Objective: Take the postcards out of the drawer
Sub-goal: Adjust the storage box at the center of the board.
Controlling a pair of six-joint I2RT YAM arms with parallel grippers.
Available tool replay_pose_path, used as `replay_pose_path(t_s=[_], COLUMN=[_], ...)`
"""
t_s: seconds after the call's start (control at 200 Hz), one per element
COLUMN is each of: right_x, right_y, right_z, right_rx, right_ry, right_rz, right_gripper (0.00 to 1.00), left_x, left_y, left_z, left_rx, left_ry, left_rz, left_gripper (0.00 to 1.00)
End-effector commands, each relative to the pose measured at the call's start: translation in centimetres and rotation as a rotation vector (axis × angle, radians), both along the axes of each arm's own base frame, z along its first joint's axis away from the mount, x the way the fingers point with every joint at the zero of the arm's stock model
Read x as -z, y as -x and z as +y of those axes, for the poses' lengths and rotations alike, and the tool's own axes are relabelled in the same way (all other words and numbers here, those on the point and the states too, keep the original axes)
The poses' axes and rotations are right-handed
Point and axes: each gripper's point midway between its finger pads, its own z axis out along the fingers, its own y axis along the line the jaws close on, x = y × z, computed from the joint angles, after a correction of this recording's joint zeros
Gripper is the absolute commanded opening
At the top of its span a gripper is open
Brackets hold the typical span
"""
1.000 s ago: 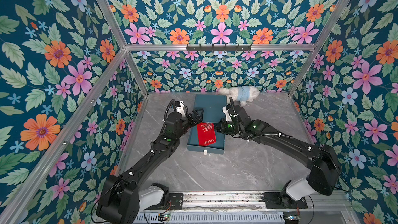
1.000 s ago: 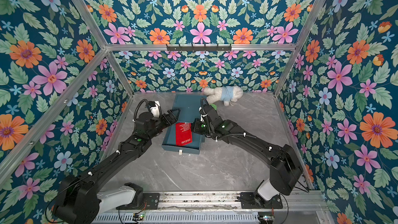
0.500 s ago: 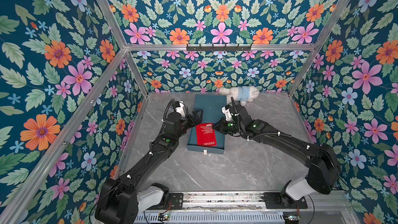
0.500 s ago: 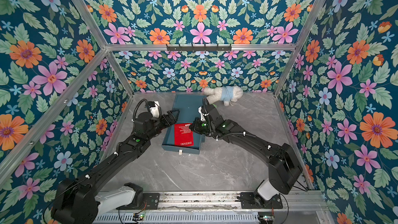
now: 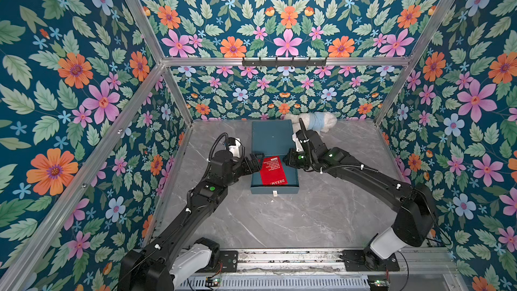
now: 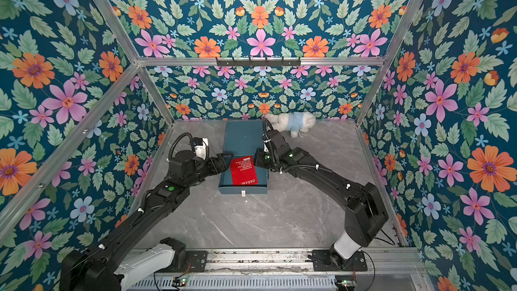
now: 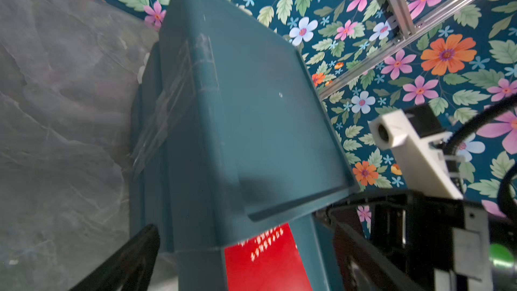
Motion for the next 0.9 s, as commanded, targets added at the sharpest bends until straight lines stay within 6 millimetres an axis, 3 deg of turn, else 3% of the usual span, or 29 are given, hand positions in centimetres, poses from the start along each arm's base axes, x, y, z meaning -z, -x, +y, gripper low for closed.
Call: replay_pose_path(t_s=[0.0,0.25,0.26,0.3,0.59,0.895], right_x=[-0.2,-1.0,0.1,0.2,0.4,2.6], right_y=[-1.4,-2.5,-2.7,-2.7,-0.8,-0.5], right_z=[-1.5,-3.1,-2.9,-2.7,-1.5,-1.6], right_rx=[0.018,-0.013,-0.021,-0.040,-0.142,-0.167], right_ry=[0.080,0.232,0.247,0.259,0.226,0.273], right_rz=[-0.063,-0.120,-0.101,-0.098,-0.080,-0.047], right_gripper=[0.12,0.33,0.34,0.38,0.65,0.70], left_x=[1.0,0.8,0.7,0.6,-0.3,0.6], left_y=[1.2,2.0,2.0,2.0,2.1,1.5], left_z=[-0.8,-2.6,-2.7,-3.0,-4.2,-4.7], left_rx=[0.060,0.124,0.126,0.133,0.150,0.141], left_ry=[0.022,0.165,0.170,0.180,0.221,0.225], left_rz=[0.046,0.046,0.045,0.043,0.015,0.036], left_gripper=[1.00,1.00,1.00,1.00,1.00,1.00])
